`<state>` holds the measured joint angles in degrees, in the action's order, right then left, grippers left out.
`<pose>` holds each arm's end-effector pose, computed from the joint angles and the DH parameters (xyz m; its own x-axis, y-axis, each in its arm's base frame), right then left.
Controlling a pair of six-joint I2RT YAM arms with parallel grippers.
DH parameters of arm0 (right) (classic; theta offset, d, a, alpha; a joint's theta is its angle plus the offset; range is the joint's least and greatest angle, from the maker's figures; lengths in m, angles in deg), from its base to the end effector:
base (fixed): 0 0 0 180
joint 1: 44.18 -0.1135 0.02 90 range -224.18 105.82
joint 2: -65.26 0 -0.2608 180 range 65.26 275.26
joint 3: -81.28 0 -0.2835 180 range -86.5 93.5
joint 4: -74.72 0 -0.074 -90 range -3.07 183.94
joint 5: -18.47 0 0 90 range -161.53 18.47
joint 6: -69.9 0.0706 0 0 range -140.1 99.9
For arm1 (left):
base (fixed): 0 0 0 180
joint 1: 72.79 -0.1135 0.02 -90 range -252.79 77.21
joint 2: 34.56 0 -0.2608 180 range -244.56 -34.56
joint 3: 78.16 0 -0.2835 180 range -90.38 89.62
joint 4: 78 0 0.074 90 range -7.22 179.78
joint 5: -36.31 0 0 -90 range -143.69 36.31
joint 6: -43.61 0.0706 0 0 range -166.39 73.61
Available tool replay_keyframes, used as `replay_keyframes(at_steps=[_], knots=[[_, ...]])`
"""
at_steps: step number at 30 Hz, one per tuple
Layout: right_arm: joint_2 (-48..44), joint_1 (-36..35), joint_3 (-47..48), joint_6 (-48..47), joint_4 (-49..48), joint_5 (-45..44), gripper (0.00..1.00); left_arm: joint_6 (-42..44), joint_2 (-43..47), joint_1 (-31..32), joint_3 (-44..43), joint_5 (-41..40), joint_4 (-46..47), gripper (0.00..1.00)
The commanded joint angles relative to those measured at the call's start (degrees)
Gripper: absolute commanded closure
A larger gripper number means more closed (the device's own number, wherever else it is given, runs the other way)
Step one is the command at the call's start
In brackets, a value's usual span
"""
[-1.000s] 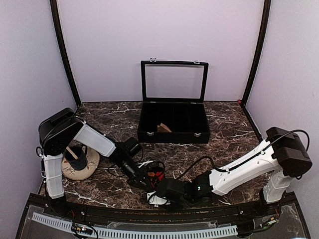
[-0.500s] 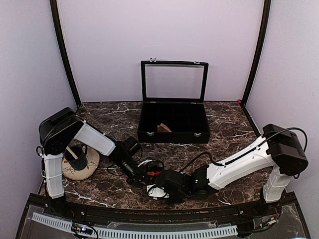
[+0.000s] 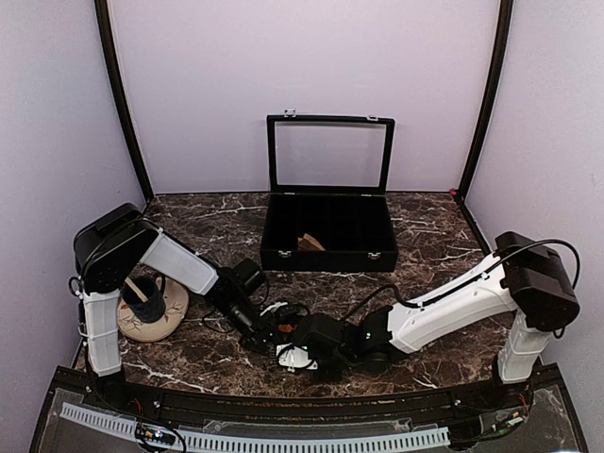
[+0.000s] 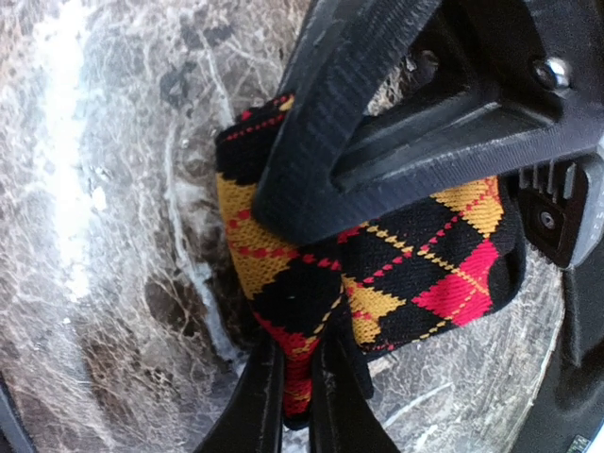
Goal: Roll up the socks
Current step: Roll the sock at the center of the board.
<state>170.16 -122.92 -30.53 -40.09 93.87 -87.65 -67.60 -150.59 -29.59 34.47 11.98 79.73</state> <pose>0.0961 0.3825 0.0787 0.1598 -0.8792 -0.4488 -0.9121 0.0424 -0.4078 0.2150 -0.2902 0.0376 -0.8228 0.5682 0.0070 0.2160 0.3241 -0.9211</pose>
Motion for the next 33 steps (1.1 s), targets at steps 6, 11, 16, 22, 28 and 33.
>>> replay_keyframes(at_steps=[6, 11, 16, 22, 28, 33], knots=[[3.66, 4.47, 4.48, 4.79, 11.67, 13.90, 0.95, -3.61, 6.55, -1.78, 2.92, -14.19, 0.91, 0.64], [5.33, 5.83, 7.75, 7.23, 15.73, 19.45, 0.96, -6.61, 11.82, -2.56, 4.90, -20.16, 3.41, 0.60], [5.93, 7.83, 9.66, 10.12, 18.04, 25.15, 0.96, -9.49, 16.71, -2.57, 8.19, -26.13, 6.96, 0.59], [7.45, 10.81, 13.44, 12.83, 21.93, 33.20, 0.96, -13.98, 25.69, -2.54, 16.30, -34.73, 13.67, 0.59], [9.33, 13.66, 15.06, 14.45, 24.34, 41.64, 0.96, -15.57, 36.63, -1.17, 23.24, -43.75, 18.28, 0.59], [11.46, 16.12, 16.00, 15.40, 25.32, 47.03, 0.95, -13.00, 41.55, 2.99, 24.13, -50.10, 18.29, 0.59]])
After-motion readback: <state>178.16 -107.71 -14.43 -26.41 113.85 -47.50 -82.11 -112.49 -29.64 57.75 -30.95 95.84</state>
